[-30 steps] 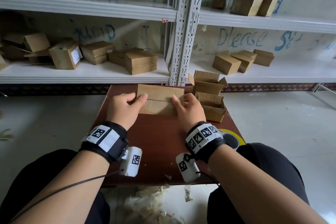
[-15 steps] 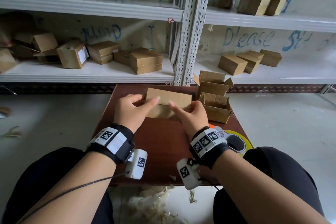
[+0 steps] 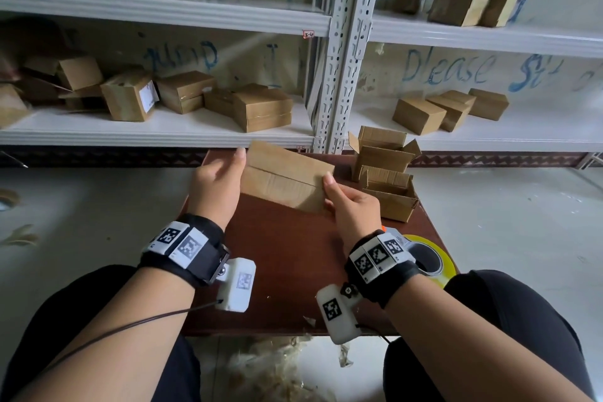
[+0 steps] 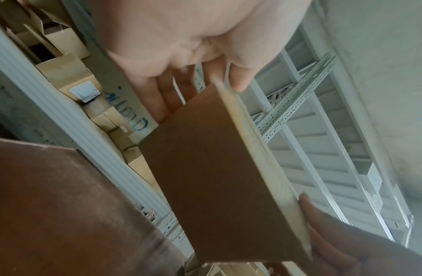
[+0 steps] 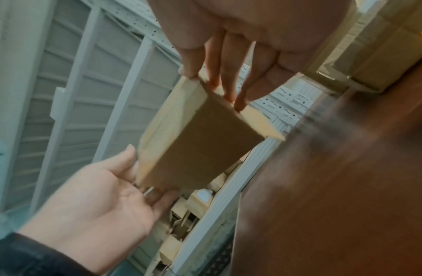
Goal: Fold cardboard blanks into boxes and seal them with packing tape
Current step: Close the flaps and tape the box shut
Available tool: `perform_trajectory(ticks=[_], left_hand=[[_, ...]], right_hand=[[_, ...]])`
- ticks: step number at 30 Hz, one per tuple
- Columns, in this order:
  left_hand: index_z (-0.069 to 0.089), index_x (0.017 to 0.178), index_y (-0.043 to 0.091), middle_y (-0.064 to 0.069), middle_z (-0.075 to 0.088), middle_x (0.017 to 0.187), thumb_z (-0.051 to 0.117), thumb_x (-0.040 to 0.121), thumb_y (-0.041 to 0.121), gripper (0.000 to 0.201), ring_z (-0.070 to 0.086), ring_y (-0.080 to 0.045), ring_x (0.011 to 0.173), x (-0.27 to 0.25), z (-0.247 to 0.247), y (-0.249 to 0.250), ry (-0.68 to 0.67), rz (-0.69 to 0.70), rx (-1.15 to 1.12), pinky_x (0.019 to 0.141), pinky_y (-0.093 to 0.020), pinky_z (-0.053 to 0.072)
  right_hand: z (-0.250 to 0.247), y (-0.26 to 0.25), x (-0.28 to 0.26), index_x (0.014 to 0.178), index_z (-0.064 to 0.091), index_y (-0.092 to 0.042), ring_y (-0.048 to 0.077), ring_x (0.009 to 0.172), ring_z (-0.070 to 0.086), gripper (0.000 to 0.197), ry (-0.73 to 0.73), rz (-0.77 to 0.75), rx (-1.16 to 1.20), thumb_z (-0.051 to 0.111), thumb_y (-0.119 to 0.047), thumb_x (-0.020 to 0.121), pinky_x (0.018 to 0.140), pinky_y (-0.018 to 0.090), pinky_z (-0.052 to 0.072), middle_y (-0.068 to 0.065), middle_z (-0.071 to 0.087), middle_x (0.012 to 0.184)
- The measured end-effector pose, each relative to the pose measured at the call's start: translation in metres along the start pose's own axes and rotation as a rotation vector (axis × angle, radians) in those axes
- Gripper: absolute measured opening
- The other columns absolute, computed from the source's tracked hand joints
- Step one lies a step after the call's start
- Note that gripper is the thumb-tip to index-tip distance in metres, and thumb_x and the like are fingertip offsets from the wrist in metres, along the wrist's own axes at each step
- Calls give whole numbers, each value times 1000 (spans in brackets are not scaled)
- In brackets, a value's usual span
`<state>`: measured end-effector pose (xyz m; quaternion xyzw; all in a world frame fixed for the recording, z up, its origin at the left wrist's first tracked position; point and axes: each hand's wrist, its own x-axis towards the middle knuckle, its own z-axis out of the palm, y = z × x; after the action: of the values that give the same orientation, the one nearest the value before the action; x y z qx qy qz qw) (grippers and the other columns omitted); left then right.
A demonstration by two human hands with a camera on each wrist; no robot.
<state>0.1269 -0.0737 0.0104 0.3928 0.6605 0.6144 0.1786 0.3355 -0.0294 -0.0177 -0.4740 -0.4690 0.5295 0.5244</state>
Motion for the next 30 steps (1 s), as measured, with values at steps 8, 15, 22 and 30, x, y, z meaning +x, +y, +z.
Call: perform_trajectory(ticks=[8, 15, 22, 30], left_hand=[[51, 68, 15, 0, 52, 62, 50, 105, 45, 48, 53, -19, 63, -3, 1, -5, 33, 60, 228, 64, -33, 33], [69, 84, 16, 3, 70, 79, 60, 94, 60, 46, 64, -15, 80, -7, -4, -6, -39, 59, 201, 75, -37, 49], [53, 66, 14, 2, 55, 62, 58, 94, 59, 53, 58, -23, 68, -13, -11, -4, -156, 20, 308, 62, -34, 40], [48, 55, 24, 15, 47, 54, 70, 82, 69, 57, 48, -12, 58, -25, -4, -1, -292, -143, 134, 64, -31, 39]], right_hand=[[2, -3, -8, 115, 81, -16, 21, 115, 72, 24, -244, -71, 134, 79, -22, 92, 106, 44, 55, 7, 79, 114], [0, -6, -13, 143, 51, -26, 19, 59, 67, 78, -306, -147, 45, 91, -30, 75, 63, 41, 57, 10, 65, 77], [-4, -6, -18, 106, 82, -30, 7, 80, 62, 19, -309, -229, -32, 84, -34, 87, 77, 28, 55, 3, 79, 87], [-5, -17, -13, 110, 83, -25, 11, 80, 76, 18, -38, -91, 89, 78, -32, 94, 72, 28, 61, -6, 80, 83]])
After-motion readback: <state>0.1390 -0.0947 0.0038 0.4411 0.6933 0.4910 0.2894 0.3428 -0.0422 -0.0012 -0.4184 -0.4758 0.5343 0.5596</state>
